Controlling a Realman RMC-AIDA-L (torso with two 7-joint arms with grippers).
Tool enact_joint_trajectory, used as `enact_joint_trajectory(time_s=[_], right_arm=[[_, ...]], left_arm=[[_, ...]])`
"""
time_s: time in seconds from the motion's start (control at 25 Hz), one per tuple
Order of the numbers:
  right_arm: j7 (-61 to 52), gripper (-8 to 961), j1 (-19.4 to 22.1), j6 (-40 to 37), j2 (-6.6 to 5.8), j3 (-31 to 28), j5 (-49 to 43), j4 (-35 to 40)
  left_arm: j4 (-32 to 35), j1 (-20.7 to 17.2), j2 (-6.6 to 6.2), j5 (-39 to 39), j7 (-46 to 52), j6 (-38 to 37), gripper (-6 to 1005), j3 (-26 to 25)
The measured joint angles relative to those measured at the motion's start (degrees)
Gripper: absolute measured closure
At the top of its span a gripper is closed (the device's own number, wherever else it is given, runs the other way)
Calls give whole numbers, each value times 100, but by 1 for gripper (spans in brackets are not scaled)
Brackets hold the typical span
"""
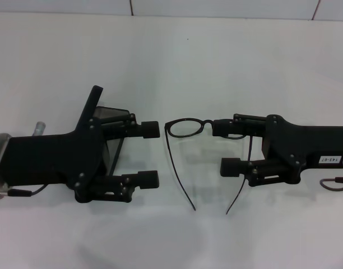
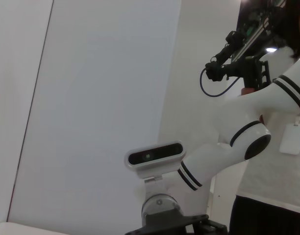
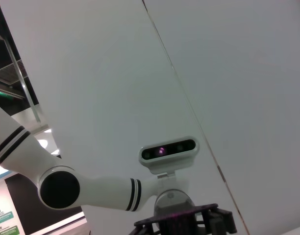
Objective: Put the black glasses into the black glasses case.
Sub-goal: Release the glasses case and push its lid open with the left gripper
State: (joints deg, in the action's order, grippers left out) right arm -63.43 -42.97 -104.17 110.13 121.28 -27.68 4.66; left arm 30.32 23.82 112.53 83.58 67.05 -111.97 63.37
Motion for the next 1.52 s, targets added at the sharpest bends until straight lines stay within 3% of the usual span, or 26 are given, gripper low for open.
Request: enact_joint_trajectory(time_s=[0.56,0.68,0.76,0.8,0.88,1.08,1.16,1.24,1.32,1.4,1.44,1.52], right_arm=[[41,112,6,103,20,0,0,0],[115,112,20,116,24,-50,5,-2],[206,111,83,156,19,-187,8,-6],[238,111,126,171,10,-259,11,-6],[302,111,283,196,-23,-472,12,0],[501,111,654,152,-44,-1083,13,1],[560,111,733,146,-46,-1252,13,9],[594,111,855,137,-64,-1431,8,69],[619,111,999,134,-94,-1596,-14,160],[677,111,1111,134,-121,-1653,-31,245],[702,111,1143,134,-128,-1653,-31,269],[744,111,1192,135,-133,-1657,-31,300]], left_arm=[[0,-14,43,-11,34,0,201,-16],[139,-11,33,-5,660,72,213,-359],[610,-5,-42,188,1668,237,222,-676],[1046,-13,-104,370,2430,356,226,-849],[2025,-83,-106,804,3761,569,234,-1049],[4841,-392,295,2350,6284,1168,255,-1268],[5636,-412,466,3203,6961,1230,263,-1235],[6224,-369,640,4043,7460,1232,268,-1090],[6440,-320,714,4653,7822,1285,269,-785],[6487,-300,714,4929,8062,1364,270,-517],[6537,-262,707,5501,8501,1580,271,39],[6560,-243,711,5782,8674,1713,272,333]])
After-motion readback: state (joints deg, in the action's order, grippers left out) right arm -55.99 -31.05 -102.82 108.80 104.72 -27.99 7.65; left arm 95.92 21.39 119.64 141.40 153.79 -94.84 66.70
